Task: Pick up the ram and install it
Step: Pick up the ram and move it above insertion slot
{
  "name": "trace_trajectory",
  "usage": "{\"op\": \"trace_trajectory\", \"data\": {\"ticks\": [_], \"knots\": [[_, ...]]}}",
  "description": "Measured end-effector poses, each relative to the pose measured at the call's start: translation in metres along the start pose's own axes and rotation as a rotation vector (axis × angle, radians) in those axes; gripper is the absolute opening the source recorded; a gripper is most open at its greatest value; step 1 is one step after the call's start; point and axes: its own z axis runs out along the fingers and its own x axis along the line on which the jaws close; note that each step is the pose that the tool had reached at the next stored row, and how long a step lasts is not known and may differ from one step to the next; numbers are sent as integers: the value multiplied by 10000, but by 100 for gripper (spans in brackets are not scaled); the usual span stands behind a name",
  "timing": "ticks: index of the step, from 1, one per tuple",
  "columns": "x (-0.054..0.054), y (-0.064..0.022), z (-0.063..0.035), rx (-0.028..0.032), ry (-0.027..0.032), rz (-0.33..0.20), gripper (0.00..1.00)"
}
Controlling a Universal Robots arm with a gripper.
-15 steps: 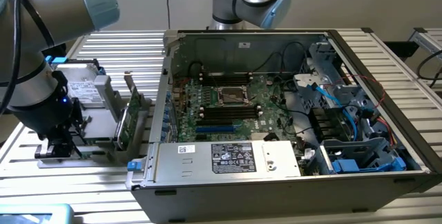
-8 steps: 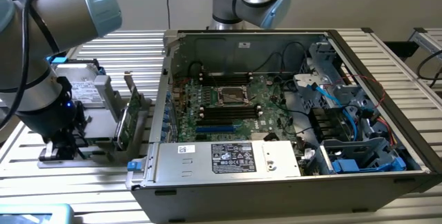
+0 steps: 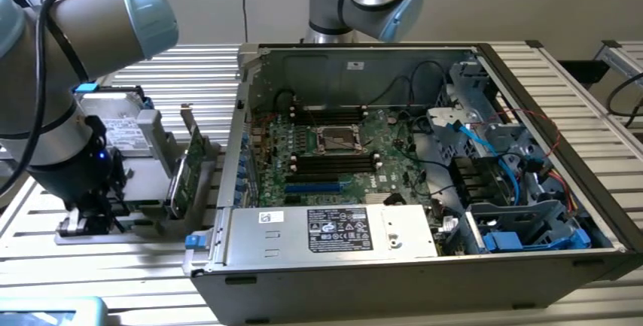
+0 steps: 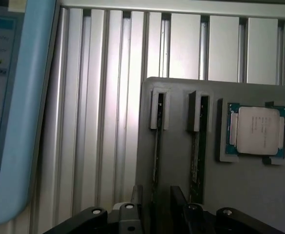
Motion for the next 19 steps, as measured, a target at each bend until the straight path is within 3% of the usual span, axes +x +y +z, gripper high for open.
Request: {"op": "trace_trajectory", "data": {"ticks": [5, 9, 12, 19], "knots": [[-9, 7, 40, -4, 2, 0, 35], [-10, 9, 27, -35, -1, 1, 16], [-10, 15, -78, -82, -1, 11, 13], [-15, 27, -398, -85, -2, 11, 13]]}}
